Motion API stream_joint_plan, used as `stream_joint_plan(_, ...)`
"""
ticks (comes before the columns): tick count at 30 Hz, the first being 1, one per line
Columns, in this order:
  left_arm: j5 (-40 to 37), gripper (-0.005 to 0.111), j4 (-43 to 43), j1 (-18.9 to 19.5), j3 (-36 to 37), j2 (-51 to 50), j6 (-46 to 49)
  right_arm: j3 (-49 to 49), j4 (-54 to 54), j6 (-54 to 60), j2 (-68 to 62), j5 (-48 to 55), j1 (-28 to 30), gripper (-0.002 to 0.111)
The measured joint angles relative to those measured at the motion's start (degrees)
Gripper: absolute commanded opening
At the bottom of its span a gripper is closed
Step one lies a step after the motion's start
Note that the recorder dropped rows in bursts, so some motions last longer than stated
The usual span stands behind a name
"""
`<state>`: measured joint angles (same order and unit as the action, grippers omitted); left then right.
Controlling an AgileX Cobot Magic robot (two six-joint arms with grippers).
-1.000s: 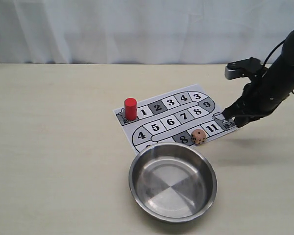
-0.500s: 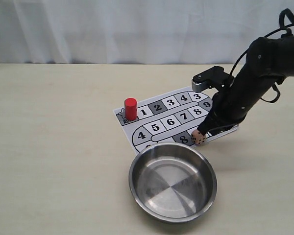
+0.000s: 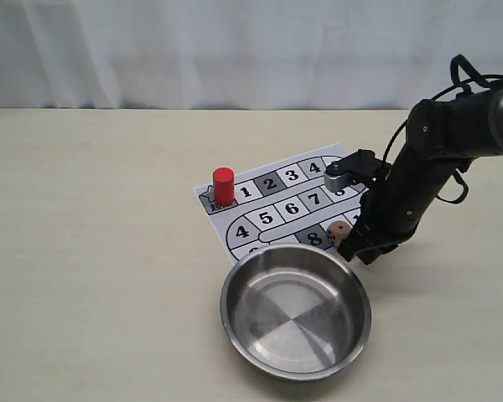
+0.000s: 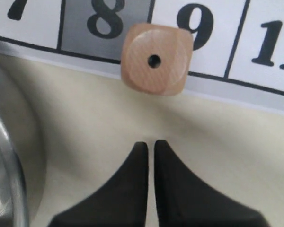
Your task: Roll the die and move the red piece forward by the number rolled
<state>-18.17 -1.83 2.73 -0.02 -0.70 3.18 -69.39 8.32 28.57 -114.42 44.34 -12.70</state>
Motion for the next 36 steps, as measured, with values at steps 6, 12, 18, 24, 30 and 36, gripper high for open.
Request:
stream_joint_plan(6,0.0,0.0,0.0,0.0,0.0,0.0,0.0,0.0,0.0,0.0,0.0,-0.79,0.0,0.004)
stream_joint_plan(12,0.0,0.0,0.0,0.0,0.0,0.0,0.0,0.0,0.0,0.0,0.0,-1.04,0.0,0.004)
stream_joint_plan(18,0.0,0.0,0.0,0.0,0.0,0.0,0.0,0.0,0.0,0.0,0.0,-1.04,0.0,0.004)
stream_joint_plan(24,0.0,0.0,0.0,0.0,0.0,0.0,0.0,0.0,0.0,0.0,0.0,-1.04,0.0,0.004)
stream_joint_plan(30,0.0,0.0,0.0,0.0,0.0,0.0,0.0,0.0,-1.16,-0.77,0.0,0.35,0.0,0.004)
stream_joint_plan(36,0.0,0.0,0.0,0.0,0.0,0.0,0.0,0.0,-3.56,-3.46,3.91,1.65,0.0,0.004)
